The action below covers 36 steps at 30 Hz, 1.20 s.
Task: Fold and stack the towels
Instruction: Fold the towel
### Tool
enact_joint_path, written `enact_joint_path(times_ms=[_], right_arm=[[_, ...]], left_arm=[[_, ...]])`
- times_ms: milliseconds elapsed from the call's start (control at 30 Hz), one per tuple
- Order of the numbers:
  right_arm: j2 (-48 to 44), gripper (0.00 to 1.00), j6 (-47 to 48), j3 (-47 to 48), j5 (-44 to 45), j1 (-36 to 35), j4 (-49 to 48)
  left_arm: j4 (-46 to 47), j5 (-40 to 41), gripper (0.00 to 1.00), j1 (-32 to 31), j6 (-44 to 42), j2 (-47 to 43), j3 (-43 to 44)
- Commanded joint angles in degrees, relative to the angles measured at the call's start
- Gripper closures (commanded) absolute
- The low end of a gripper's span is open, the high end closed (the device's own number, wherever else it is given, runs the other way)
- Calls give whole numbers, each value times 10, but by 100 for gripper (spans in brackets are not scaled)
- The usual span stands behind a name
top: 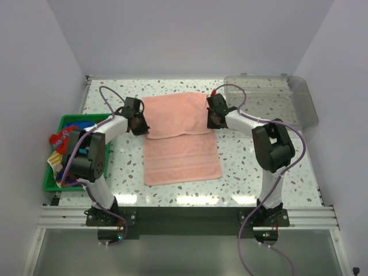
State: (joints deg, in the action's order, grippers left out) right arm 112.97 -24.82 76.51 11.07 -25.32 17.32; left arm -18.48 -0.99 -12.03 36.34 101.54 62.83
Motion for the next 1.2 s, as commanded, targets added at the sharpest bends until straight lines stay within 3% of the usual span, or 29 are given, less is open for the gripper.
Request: enact_joint_path(times_ms=[0,467,667,767,967,1100,1167], right_arm=[[-25,100,12,29,21,3,9],[-71,100,64,136,37,3,161],[-146,100,69,142,9,3,256],[-203,100,57,100,-39,3,280],[-340,100,21,-64,-124,-17,295],[-390,100,-2,-191,-134,-35,282],[-404,100,-17,-226,-139,-44,270]], left_arm=[[-10,22,100,0,-17,-15,30],[-126,28,100,5,-40,-36,135],[-204,27,100,5,-46,-135,132],[-226,-1,100,3,-42,-184,82],[-220,-51,100,-17,6,-368,-118],[-196,-75,100,-50,58,-420,-258],[-185,-74,100,-57,71,-433,-287]])
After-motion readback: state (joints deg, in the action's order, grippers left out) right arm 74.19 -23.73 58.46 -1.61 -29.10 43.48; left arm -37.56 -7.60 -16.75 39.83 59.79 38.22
